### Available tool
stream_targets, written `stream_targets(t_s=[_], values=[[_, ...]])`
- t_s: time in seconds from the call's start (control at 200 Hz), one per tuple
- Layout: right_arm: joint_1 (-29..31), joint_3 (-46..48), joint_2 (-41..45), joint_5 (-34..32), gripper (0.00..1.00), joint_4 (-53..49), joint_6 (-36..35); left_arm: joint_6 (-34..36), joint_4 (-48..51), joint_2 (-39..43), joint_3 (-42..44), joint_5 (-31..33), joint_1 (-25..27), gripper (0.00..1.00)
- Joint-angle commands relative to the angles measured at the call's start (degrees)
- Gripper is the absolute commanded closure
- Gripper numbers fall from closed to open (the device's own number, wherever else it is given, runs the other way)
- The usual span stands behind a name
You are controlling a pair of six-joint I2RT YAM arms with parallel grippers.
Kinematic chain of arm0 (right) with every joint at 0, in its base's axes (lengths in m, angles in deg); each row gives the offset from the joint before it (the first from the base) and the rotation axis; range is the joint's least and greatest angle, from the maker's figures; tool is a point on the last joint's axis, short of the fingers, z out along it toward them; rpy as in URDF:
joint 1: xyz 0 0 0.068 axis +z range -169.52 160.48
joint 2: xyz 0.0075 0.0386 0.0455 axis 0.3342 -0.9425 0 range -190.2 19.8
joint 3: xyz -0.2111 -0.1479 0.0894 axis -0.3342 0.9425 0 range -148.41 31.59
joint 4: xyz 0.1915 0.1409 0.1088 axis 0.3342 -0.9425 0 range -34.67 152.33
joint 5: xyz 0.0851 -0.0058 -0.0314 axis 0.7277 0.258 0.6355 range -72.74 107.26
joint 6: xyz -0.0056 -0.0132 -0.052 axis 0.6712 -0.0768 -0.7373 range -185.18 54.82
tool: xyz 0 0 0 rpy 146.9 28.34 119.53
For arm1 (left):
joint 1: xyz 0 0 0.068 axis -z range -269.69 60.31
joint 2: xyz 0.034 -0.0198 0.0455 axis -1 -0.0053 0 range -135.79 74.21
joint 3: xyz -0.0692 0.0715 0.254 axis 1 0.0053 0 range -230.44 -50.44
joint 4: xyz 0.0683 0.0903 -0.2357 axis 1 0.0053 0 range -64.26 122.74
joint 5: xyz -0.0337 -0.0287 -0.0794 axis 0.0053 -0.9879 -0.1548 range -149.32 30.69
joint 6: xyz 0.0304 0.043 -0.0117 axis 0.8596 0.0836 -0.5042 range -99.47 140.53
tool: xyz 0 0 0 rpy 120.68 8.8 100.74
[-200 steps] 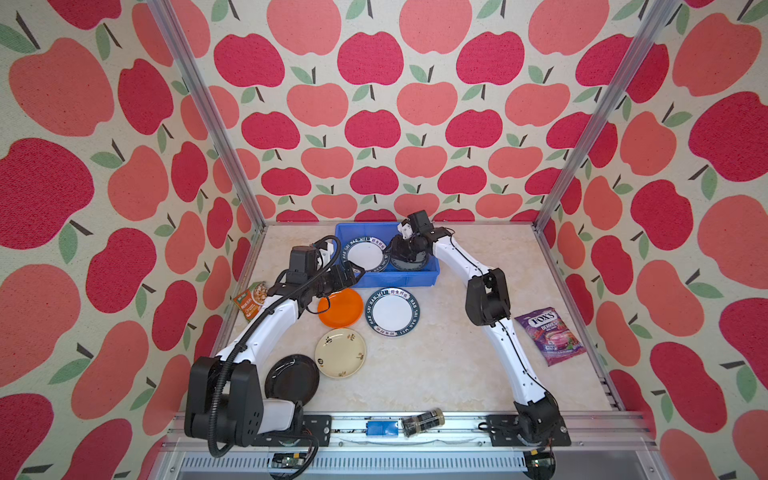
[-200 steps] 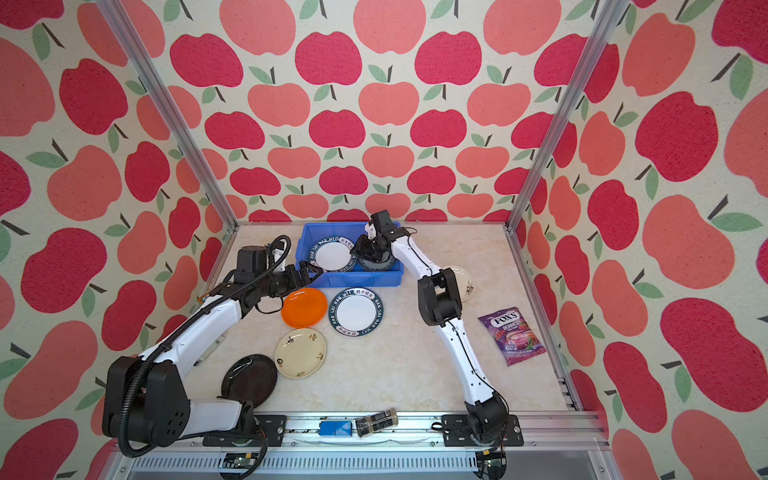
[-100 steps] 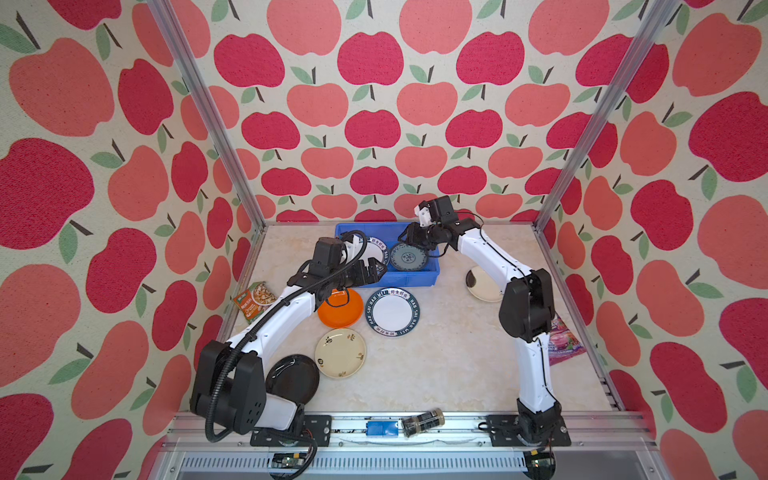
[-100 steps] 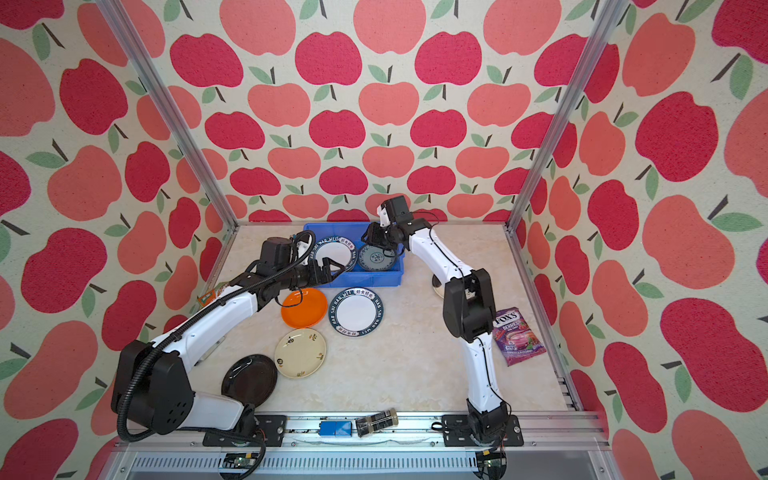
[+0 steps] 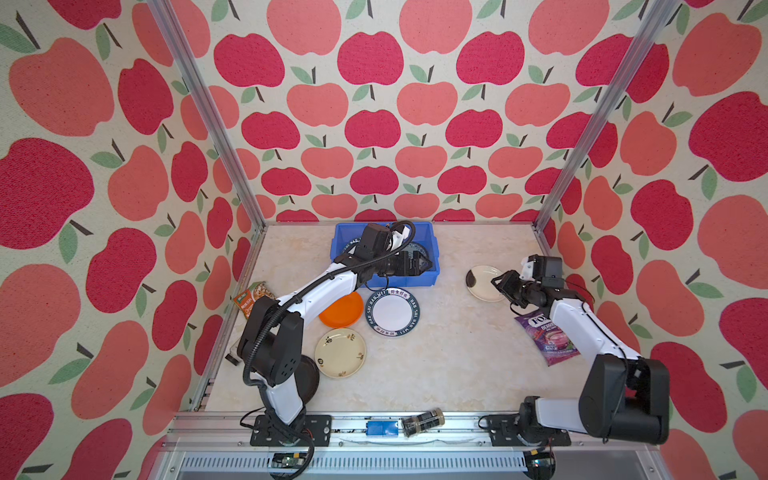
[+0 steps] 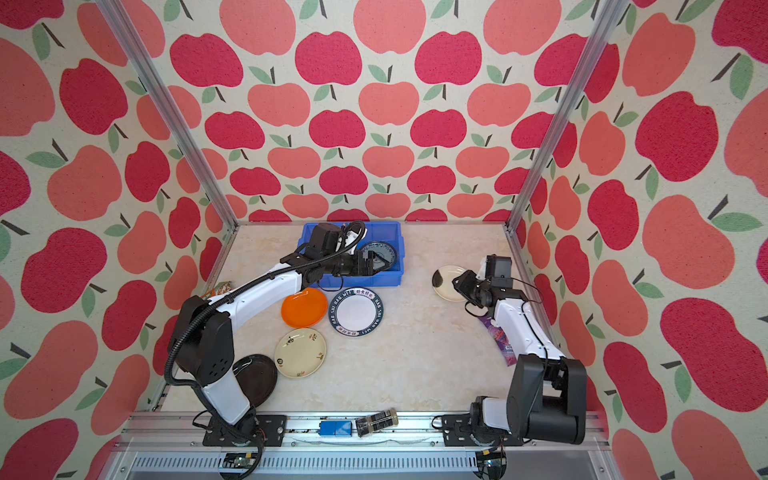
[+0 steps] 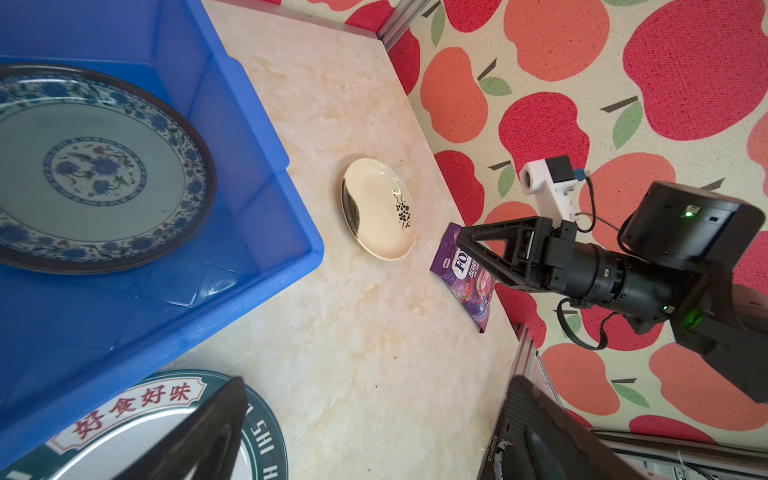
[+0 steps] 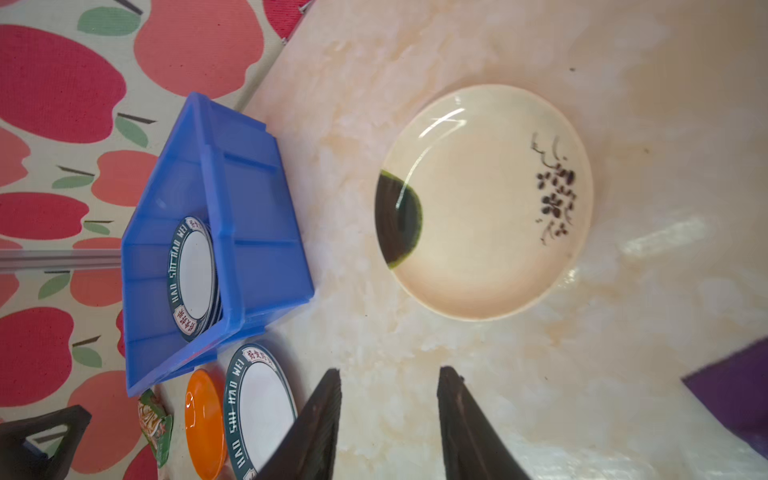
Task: Place the plates into the plastic bin on the countertop
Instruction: 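Raise the left gripper from the bin while the right gripper grasps the cream flower plate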
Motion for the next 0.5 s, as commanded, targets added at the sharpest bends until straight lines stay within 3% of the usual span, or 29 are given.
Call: stream_targets(t_s=[0.0, 0.215, 0.37, 0.495], values=[[-3.22, 3.66, 3.80, -0.34, 0.59, 1.80, 2.08, 0.17, -0.48, -1.85, -2.55, -3.63, -0.05, 0.01], [-7.13, 8.25, -2.13, 1.41, 0.62, 9.38, 6.00, 0.26, -0.01, -3.20, -3.27, -4.33, -0.23, 0.01], [-7.95, 10.25, -9.03, 3.99, 0.71, 20.39, 11.10, -0.22, -0.88, -3.11, -2.36, -4.83, -1.05, 0.01], [-7.72, 9.28, -13.18, 3.99, 0.70, 24.12, 12.52, -0.50, -1.48, -3.27, -1.59, -5.38, -1.80, 0.00]])
